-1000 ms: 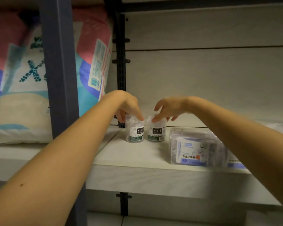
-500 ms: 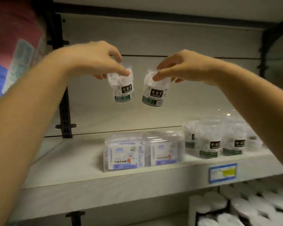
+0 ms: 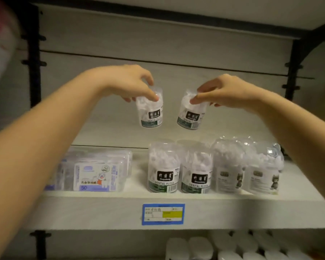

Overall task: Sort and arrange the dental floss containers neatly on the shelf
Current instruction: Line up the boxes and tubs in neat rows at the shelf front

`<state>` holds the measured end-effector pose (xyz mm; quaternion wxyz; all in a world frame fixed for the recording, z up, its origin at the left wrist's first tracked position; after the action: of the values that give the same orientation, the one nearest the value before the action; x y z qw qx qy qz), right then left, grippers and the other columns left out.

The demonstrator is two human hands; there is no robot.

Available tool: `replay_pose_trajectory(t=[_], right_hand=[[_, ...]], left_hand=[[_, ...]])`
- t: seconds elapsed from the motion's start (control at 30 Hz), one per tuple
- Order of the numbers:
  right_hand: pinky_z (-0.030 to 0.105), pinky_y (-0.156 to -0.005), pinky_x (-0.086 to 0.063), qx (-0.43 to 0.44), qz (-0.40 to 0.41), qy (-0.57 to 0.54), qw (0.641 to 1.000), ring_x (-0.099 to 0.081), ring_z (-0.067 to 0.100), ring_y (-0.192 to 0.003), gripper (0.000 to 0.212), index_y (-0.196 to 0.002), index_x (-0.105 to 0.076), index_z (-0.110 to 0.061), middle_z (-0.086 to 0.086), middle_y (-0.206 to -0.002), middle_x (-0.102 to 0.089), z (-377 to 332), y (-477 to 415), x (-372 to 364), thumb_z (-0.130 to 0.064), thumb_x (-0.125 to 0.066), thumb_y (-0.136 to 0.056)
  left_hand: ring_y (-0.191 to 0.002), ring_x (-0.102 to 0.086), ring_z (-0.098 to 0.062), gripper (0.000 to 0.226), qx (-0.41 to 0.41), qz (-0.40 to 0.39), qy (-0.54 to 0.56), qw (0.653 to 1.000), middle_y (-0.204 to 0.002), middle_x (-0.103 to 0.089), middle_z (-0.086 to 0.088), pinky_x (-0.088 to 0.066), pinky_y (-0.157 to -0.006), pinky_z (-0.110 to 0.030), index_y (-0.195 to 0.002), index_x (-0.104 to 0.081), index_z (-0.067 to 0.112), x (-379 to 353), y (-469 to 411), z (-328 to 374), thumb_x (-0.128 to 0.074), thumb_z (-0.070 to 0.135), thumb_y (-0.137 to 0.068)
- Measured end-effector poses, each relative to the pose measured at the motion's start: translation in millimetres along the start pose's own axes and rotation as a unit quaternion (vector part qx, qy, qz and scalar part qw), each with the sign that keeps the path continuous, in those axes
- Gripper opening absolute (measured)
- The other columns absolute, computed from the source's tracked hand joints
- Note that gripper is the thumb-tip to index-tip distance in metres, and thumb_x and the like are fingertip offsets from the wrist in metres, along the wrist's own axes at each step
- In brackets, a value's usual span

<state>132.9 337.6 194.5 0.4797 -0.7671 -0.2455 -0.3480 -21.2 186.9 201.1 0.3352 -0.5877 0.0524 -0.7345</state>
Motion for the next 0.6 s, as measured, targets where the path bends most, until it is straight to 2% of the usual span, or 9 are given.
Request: replay_pose_trajectory(t=[0.23,0.33,0.43,0.5,0.6], right_hand=[[0.042,-0.086,-0.054,0.012,-0.052,0.029,0.998,-0.066,0.026,-0.089,0.044,-0.104,-0.07,-0.011,0.012,-0.101,-0.069,14,-27,-14,-0.043,-0.069,-0.074],[0.032,-0.078,-0.057,-0.004,-0.091,0.034,0.995,-0.065,0.021,-0.083,0.041,-0.101,-0.07,-0.009,0.011,-0.1,-0.069,17,-42,-25,-0.039,-0.07,-0.073],[0.025,-0.069,-0.053,-0.022,-0.152,0.043,0.987,-0.062,0.018,-0.076,0.038,-0.101,-0.069,-0.007,0.01,-0.097,-0.069,20,-52,-39,-0.035,-0.069,-0.075],[0.028,-0.076,-0.055,-0.038,-0.191,0.042,0.98,-0.066,0.022,-0.086,0.039,-0.104,-0.067,-0.005,0.008,-0.099,-0.068,23,-56,-47,-0.033,-0.069,-0.075],[0.032,-0.086,-0.053,-0.051,-0.235,0.063,0.969,-0.067,0.025,-0.094,0.043,-0.106,-0.063,-0.003,0.006,-0.1,-0.064,24,-58,-58,-0.032,-0.07,-0.075]], left_hand=[[-0.097,-0.062,-0.027,0.05,0.051,-0.076,-0.008,0.996,-0.117,-0.058,-0.007,-0.052,-0.083,-0.036,-0.129,-0.049,0.015,-19,-31,2,-0.066,0.03,-0.083],[-0.106,-0.062,-0.032,0.049,0.062,-0.116,-0.027,0.991,-0.119,-0.058,-0.009,-0.053,-0.085,-0.036,-0.128,-0.05,0.014,-30,-45,7,-0.065,0.029,-0.084],[-0.099,-0.063,-0.031,0.044,0.068,-0.165,-0.033,0.983,-0.118,-0.056,-0.01,-0.053,-0.088,-0.036,-0.124,-0.054,0.012,-43,-51,9,-0.066,0.026,-0.084],[-0.086,-0.06,-0.027,0.044,0.074,-0.187,-0.036,0.979,-0.117,-0.055,-0.012,-0.054,-0.088,-0.035,-0.121,-0.056,0.008,-52,-54,7,-0.066,0.026,-0.083],[-0.083,-0.059,-0.026,0.043,0.09,-0.214,-0.041,0.972,-0.122,-0.056,-0.015,-0.054,-0.089,-0.037,-0.119,-0.057,0.008,-63,-57,0,-0.067,0.025,-0.081]])
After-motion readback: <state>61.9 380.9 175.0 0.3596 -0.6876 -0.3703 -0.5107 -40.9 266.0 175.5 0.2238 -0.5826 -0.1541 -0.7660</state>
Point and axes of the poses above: each hand's wrist, its own y-axis away from the middle knuckle, its own x-axis out of the back of the hand, z = x × y, the point moved 2 cm from there along -y, towards the middle knuckle
